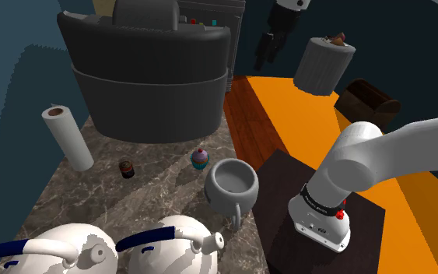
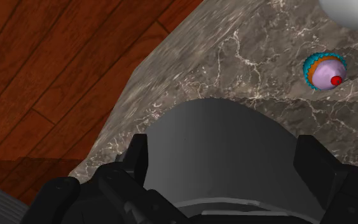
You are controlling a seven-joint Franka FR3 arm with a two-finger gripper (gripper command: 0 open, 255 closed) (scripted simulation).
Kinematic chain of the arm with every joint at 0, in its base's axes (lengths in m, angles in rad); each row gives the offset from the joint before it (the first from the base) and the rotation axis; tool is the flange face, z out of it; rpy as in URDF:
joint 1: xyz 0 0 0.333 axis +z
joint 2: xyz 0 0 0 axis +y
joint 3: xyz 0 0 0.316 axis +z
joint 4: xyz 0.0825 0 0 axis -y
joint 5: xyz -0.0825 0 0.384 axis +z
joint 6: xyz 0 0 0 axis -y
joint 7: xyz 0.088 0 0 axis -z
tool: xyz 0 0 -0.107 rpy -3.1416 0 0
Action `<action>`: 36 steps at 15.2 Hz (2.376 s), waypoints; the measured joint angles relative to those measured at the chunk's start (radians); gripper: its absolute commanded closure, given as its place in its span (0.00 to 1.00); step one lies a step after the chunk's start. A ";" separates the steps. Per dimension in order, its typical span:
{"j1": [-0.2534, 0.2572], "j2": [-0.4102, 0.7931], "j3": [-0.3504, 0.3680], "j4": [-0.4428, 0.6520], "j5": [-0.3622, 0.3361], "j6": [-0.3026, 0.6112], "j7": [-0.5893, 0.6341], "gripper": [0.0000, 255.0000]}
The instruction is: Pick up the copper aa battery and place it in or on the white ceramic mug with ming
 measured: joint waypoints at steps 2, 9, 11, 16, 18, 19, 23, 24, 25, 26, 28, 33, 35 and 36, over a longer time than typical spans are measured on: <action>0.003 0.005 0.008 -0.003 0.005 0.006 0.010 0.00; 0.039 0.108 0.128 -0.042 0.065 0.123 0.150 0.00; 0.052 0.150 0.169 -0.040 0.083 0.157 0.198 0.00; 0.069 0.282 0.252 -0.009 0.105 0.243 0.299 0.00; 0.076 0.338 0.290 0.006 0.110 0.278 0.345 0.00; 0.078 0.369 0.305 0.017 0.109 0.295 0.366 0.00; 0.084 0.500 0.366 0.070 0.094 0.357 0.452 0.00; 0.088 0.523 0.380 0.083 0.090 0.364 0.475 0.00; 0.091 0.562 0.396 0.104 0.081 0.379 0.501 0.00; 0.094 0.603 0.413 0.129 0.069 0.388 0.530 0.00; 0.100 0.680 0.438 0.172 0.044 0.411 0.582 0.00; 0.134 0.867 0.482 0.294 -0.036 0.442 0.712 0.00; 0.157 0.952 0.491 0.366 -0.075 0.439 0.765 0.00; 0.167 0.990 0.491 0.398 -0.091 0.437 0.785 0.00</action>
